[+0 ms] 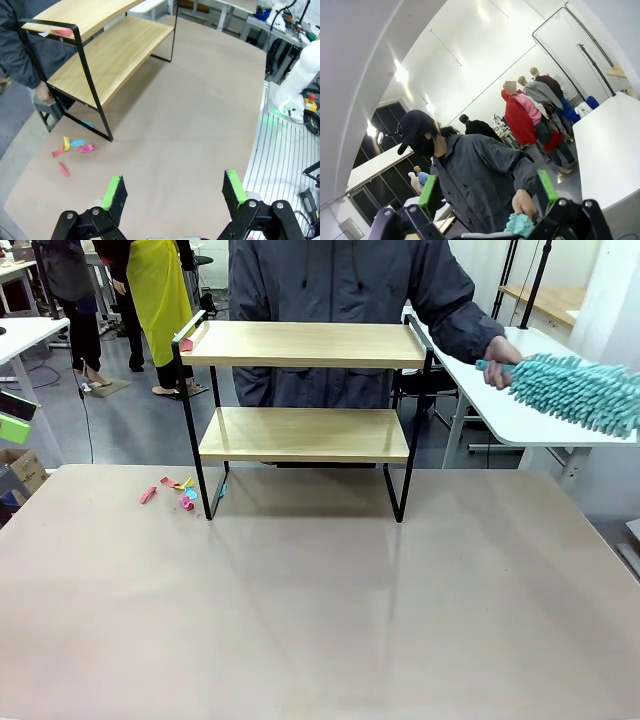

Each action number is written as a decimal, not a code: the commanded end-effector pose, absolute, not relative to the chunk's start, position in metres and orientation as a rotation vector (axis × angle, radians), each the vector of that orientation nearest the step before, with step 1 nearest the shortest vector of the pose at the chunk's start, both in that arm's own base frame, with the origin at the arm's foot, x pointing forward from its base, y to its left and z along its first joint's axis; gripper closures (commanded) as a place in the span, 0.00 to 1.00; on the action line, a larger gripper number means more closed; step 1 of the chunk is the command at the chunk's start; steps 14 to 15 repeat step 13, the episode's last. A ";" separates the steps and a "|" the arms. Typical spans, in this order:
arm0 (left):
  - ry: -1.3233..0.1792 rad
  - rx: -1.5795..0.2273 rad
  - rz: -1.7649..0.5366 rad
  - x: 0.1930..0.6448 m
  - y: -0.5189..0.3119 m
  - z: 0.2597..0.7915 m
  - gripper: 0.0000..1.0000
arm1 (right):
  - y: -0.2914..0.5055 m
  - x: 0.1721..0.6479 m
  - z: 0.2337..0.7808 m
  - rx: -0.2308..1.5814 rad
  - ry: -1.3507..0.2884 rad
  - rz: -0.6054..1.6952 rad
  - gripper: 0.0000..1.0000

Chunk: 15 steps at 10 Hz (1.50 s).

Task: Clean the shelf.
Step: Hand the Duster back to the human.

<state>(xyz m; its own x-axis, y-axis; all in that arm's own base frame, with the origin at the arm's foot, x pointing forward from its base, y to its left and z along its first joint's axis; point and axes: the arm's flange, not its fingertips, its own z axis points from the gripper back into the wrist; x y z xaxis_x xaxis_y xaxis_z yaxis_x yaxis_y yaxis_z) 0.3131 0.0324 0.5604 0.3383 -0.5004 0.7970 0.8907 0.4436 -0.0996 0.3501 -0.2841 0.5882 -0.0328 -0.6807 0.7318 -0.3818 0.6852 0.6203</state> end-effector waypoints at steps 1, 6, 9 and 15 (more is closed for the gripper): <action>-0.784 -0.615 -0.963 0.313 0.030 0.563 0.00 | -0.282 0.348 0.590 0.867 -1.650 -0.306 0.00; -0.784 -0.615 -0.963 0.313 0.030 0.563 0.00 | -0.282 0.348 0.590 0.867 -1.650 -0.306 0.00; -0.784 -0.615 -0.963 0.313 0.030 0.563 0.00 | -0.282 0.348 0.590 0.867 -1.650 -0.306 0.00; -0.784 -0.615 -0.963 0.313 0.030 0.563 0.00 | -0.282 0.348 0.590 0.867 -1.650 -0.306 0.00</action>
